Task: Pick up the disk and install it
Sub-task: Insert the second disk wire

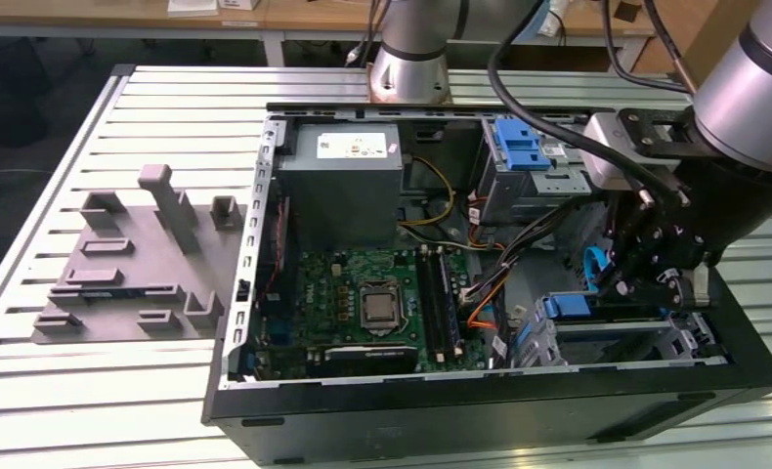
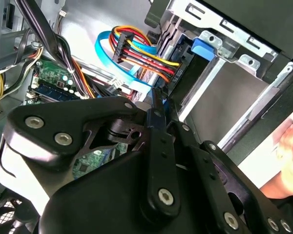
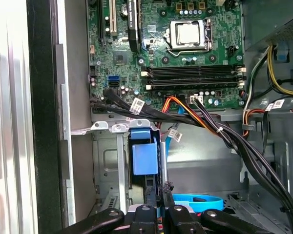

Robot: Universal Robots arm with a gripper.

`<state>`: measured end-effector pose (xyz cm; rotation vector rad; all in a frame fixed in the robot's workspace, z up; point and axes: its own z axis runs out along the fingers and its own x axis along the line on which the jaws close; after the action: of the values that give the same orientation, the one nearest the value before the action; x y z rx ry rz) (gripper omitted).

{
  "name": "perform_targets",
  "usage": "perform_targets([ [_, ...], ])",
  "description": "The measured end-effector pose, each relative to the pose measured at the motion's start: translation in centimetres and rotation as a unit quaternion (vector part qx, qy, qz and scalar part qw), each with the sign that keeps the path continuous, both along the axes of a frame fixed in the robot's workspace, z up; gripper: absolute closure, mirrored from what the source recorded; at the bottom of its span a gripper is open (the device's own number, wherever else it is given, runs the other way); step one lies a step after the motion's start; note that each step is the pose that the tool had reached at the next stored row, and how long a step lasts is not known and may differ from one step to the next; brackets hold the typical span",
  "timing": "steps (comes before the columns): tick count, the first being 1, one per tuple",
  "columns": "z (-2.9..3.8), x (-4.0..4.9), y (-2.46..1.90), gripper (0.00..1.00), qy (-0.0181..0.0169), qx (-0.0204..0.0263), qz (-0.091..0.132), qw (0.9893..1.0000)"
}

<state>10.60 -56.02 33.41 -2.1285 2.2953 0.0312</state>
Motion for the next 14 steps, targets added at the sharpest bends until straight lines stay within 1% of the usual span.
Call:
perform_targets([
  [2,-0.04,0.02,0.00,0.84,0.0000,0.0007,0.000,1.0000],
  [9,-0.20,0.08,-0.05,0.84,0.0000,0.0006,0.000,1.0000],
  [14,-0.10,0.08,-0.05,0.84,0.0000,0.0012,0.000,1.0000],
])
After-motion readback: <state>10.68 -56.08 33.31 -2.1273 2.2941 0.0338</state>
